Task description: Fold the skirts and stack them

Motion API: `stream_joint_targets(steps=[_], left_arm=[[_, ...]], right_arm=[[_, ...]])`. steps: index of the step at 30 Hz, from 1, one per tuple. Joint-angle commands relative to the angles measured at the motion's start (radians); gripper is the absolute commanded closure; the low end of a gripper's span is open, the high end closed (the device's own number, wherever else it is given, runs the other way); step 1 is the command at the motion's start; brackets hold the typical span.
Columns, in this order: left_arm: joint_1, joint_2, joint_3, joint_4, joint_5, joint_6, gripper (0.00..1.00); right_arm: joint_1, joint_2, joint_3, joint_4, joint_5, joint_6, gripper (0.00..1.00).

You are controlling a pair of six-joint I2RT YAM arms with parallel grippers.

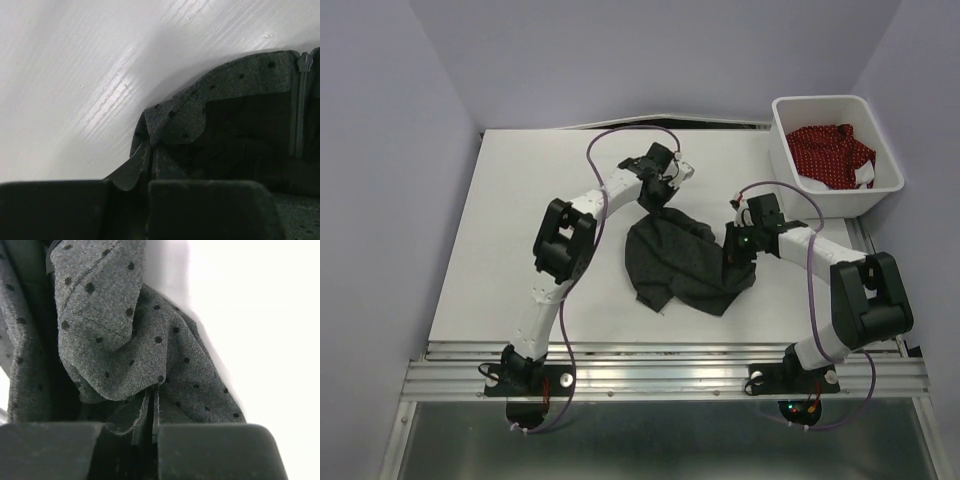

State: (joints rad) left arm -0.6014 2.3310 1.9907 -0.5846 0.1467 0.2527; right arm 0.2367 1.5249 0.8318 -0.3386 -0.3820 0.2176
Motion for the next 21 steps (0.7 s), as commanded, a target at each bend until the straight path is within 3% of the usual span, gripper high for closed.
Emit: stream_joint_targets(steps=[1, 11, 14, 15, 21], left_arm=[[0.034, -0.146, 0.080, -0.015, -0.038, 0.025, 1.00], [0.061, -0.485, -0.015, 0.141, -0.033, 0.105, 1.00], [0.061, -0.613, -0.139, 0.192, 0.016, 0.158, 1.00], [0.057, -0.680, -0.221, 0.201, 0.063, 0.175, 1.00], [0.031, -0.898, -0.627, 0.265, 0.128, 0.303, 1.00]], right_arm=[[0.007, 0.024, 0.033, 0.079, 0.086, -0.058, 0.99], [0.007, 0.020, 0.303, 0.170, 0.190, -0.127, 0.99], [0.007, -0.044, 0.323, 0.165, 0.172, -0.147, 0.77], [0.007, -0.066, 0.311, 0.167, 0.169, -0.149, 0.59], [0.007, -0.196, 0.265, 0.138, 0.147, -0.169, 0.38]])
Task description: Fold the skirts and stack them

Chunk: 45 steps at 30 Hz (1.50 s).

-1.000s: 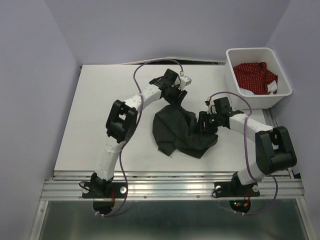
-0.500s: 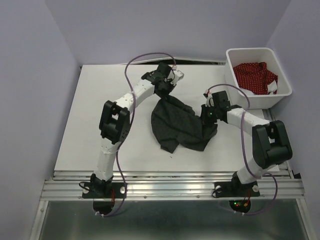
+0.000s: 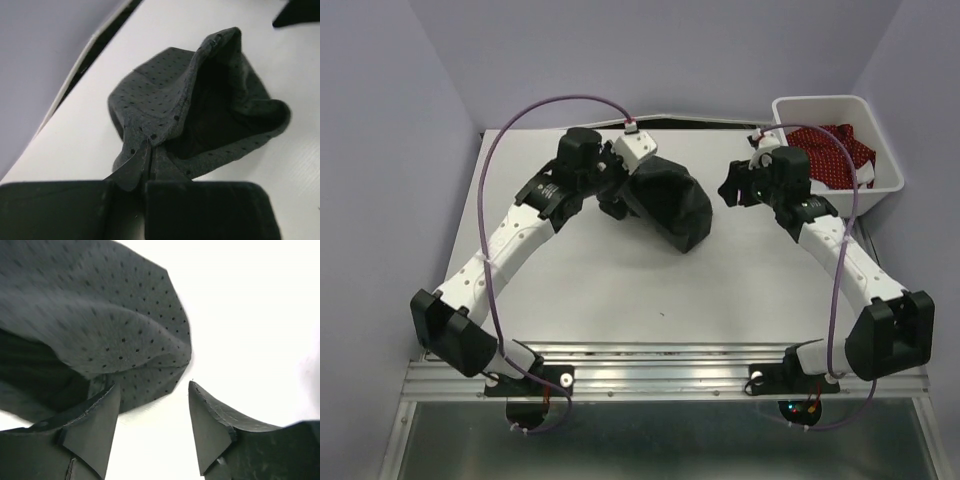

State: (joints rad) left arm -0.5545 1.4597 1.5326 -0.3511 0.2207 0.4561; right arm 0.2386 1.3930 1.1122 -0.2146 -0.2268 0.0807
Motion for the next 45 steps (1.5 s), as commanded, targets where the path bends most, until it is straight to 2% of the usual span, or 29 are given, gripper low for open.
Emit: stream_joint_targets(steps=[1, 2, 6, 9, 11, 14, 18, 23, 25, 28, 33, 38, 40, 45], left_arm=[[-0.018, -0.038, -0.207, 0.043, 0.055, 0.093, 1.00], [-0.021, -0.045, -0.265, 0.056, 0.058, 0.069, 1.00], [-0.033, -0.012, -0.305, 0.066, 0.088, -0.006, 1.00], [-0.032, 0.040, -0.261, 0.051, 0.111, -0.049, 1.00], [-0.019, 0.060, -0.233, 0.050, 0.129, -0.077, 1.00], [0.016, 0.083, -0.190, 0.061, 0.181, -0.146, 1.00], [0.123, 0.074, -0.163, 0.098, 0.267, -0.253, 1.00], [0.136, 0.039, -0.216, 0.098, 0.261, -0.281, 1.00], [0.136, 0.030, -0.261, 0.107, 0.247, -0.300, 1.00], [0.136, 0.024, -0.316, 0.119, 0.232, -0.330, 1.00], [0.137, -0.002, -0.416, 0.118, 0.246, -0.387, 0.98], [0.185, -0.016, -0.447, 0.124, 0.281, -0.447, 1.00], [0.208, -0.010, -0.434, 0.135, 0.339, -0.450, 1.00], [0.271, 0.060, -0.379, 0.176, 0.500, -0.575, 1.00]], right_arm=[[0.005, -0.069, -0.011, -0.011, -0.020, -0.032, 0.37], [0.005, -0.071, -0.006, -0.022, -0.073, -0.030, 0.36], [0.005, -0.066, -0.006, -0.071, -0.294, -0.041, 0.35], [0.005, -0.051, -0.017, -0.080, -0.379, -0.056, 0.32], [0.014, -0.026, -0.017, -0.091, -0.376, -0.065, 0.30], [0.036, -0.009, -0.029, -0.075, -0.341, -0.044, 0.28], [0.073, -0.015, -0.078, 0.010, -0.275, 0.045, 0.29], [0.143, 0.024, -0.100, 0.006, -0.238, 0.169, 0.37], [0.209, 0.029, -0.138, 0.032, -0.169, 0.194, 0.38], [0.271, 0.070, -0.153, 0.078, -0.088, 0.246, 0.45], [0.312, 0.201, -0.126, 0.073, -0.002, 0.220, 0.49], [0.312, 0.190, -0.120, 0.181, 0.035, 0.156, 0.49], [0.312, 0.201, -0.094, 0.173, 0.043, 0.151, 0.47], [0.341, 0.248, -0.020, 0.162, 0.067, 0.133, 0.43]])
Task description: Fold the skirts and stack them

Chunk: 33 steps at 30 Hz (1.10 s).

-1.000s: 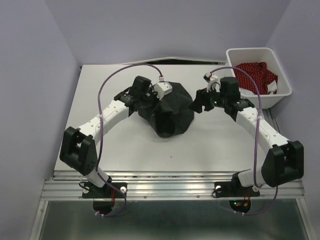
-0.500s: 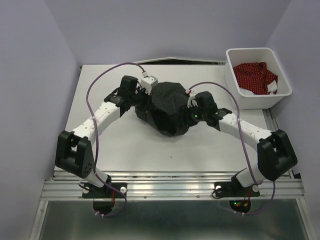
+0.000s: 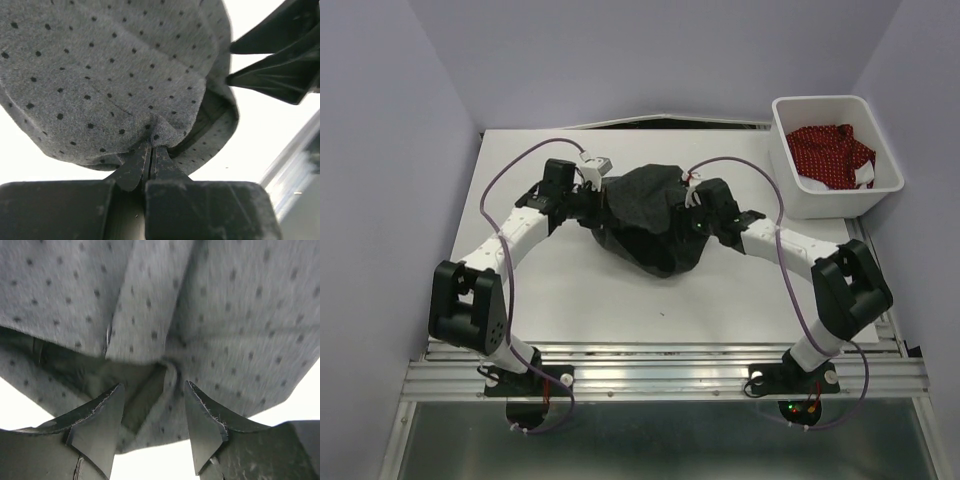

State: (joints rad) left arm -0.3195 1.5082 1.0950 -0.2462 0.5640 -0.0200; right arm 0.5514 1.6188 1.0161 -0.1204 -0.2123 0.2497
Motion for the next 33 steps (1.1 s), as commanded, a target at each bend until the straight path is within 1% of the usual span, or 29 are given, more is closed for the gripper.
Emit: stream_joint_targets(steps=[1, 5, 7, 8, 12, 13, 18, 21, 25, 26, 28, 29, 31, 33], left_arm=[[0.045, 0.024, 0.065, 0.074, 0.174, -0.118, 1.00], [0.103, 0.075, 0.068, 0.133, 0.284, -0.207, 1.00], [0.118, 0.105, 0.072, 0.139, 0.329, -0.233, 1.00], [0.126, 0.116, 0.075, 0.145, 0.339, -0.241, 1.00], [0.169, 0.159, 0.091, 0.160, 0.369, -0.270, 0.99], [0.175, 0.171, 0.094, 0.162, 0.376, -0.271, 0.99], [0.194, 0.204, 0.105, 0.162, 0.387, -0.275, 0.96], [0.194, 0.208, 0.114, 0.150, 0.378, -0.261, 0.94], [0.197, 0.218, 0.124, 0.113, 0.338, -0.213, 0.92], [0.200, 0.218, 0.126, 0.110, 0.339, -0.210, 0.92], [0.203, 0.216, 0.125, 0.099, 0.323, -0.204, 0.92], [0.204, 0.215, 0.123, 0.100, 0.321, -0.199, 0.92], [0.212, 0.214, 0.124, 0.085, 0.306, -0.190, 0.92], [0.221, 0.218, 0.137, 0.058, 0.280, -0.164, 0.92]], right_arm=[[0.042, 0.033, 0.084, 0.068, 0.077, -0.043, 0.43], [0.074, 0.099, 0.113, 0.070, 0.154, -0.075, 0.43], [0.074, 0.111, 0.101, 0.099, 0.174, -0.078, 0.40], [0.074, 0.118, 0.098, 0.144, 0.185, -0.081, 0.39], [0.085, 0.174, 0.101, 0.194, 0.209, -0.101, 0.39], [0.085, 0.182, 0.101, 0.203, 0.237, -0.105, 0.39], [0.094, 0.240, 0.107, 0.208, 0.269, -0.145, 0.41], [0.094, 0.257, 0.099, 0.225, 0.307, -0.162, 0.46], [0.094, 0.286, 0.121, 0.229, 0.353, -0.171, 0.57], [0.094, 0.294, 0.125, 0.231, 0.367, -0.170, 0.66], [0.094, 0.296, 0.136, 0.232, 0.381, -0.164, 0.77], [0.094, 0.297, 0.141, 0.234, 0.393, -0.159, 0.89], [0.094, 0.283, 0.148, 0.231, 0.396, -0.155, 0.99], [0.094, 0.239, 0.153, 0.219, 0.398, -0.164, 0.99]])
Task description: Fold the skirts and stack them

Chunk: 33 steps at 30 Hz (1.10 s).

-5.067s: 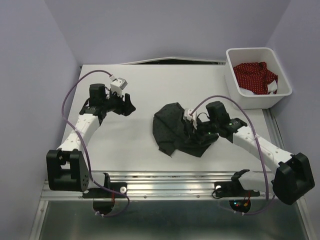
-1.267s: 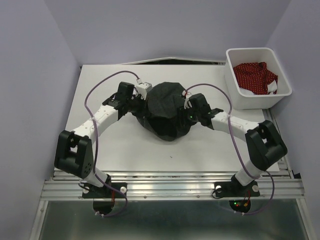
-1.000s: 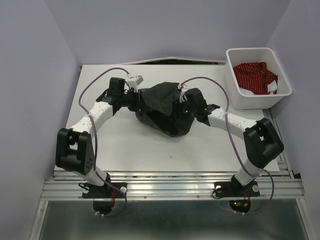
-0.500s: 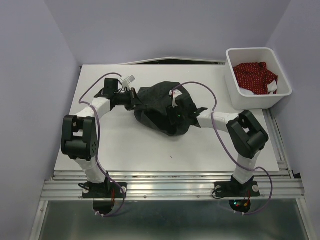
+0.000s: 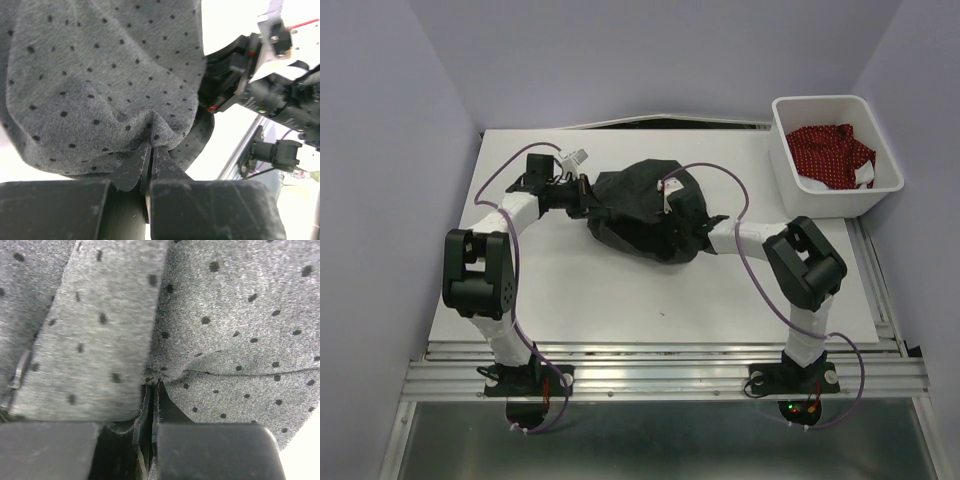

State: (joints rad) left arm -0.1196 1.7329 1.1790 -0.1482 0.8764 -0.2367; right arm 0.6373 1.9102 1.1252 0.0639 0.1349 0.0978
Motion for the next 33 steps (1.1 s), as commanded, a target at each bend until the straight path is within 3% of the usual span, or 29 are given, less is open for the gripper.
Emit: stream_joint_targets(steps=[1, 8, 16, 22, 24, 27, 33], left_arm=[[0.026, -0.006, 0.062, -0.054, -0.042, 0.065, 0.92], [0.035, -0.015, 0.143, -0.197, -0.246, 0.284, 0.93], [0.031, -0.122, 0.070, -0.220, -0.364, 0.460, 0.84], [0.015, -0.183, 0.013, -0.254, -0.392, 0.513, 0.62], [-0.012, -0.214, -0.016, -0.251, -0.389, 0.520, 0.60], [-0.046, -0.243, -0.065, -0.217, -0.401, 0.490, 0.54], [-0.080, -0.210, -0.088, -0.212, -0.412, 0.462, 0.53]], right_arm=[[0.009, -0.074, 0.044, 0.030, 0.049, -0.020, 0.99], [-0.057, -0.302, 0.056, -0.030, 0.000, -0.050, 0.99], [-0.185, -0.424, 0.114, -0.210, -0.118, -0.021, 0.99], [-0.195, -0.493, 0.018, -0.253, -0.118, -0.009, 0.99], [-0.195, -0.485, -0.040, -0.253, -0.228, 0.022, 0.99], [-0.195, -0.491, -0.117, -0.225, -0.262, 0.045, 0.99], [-0.195, -0.479, -0.137, -0.308, -0.340, -0.004, 0.96]])
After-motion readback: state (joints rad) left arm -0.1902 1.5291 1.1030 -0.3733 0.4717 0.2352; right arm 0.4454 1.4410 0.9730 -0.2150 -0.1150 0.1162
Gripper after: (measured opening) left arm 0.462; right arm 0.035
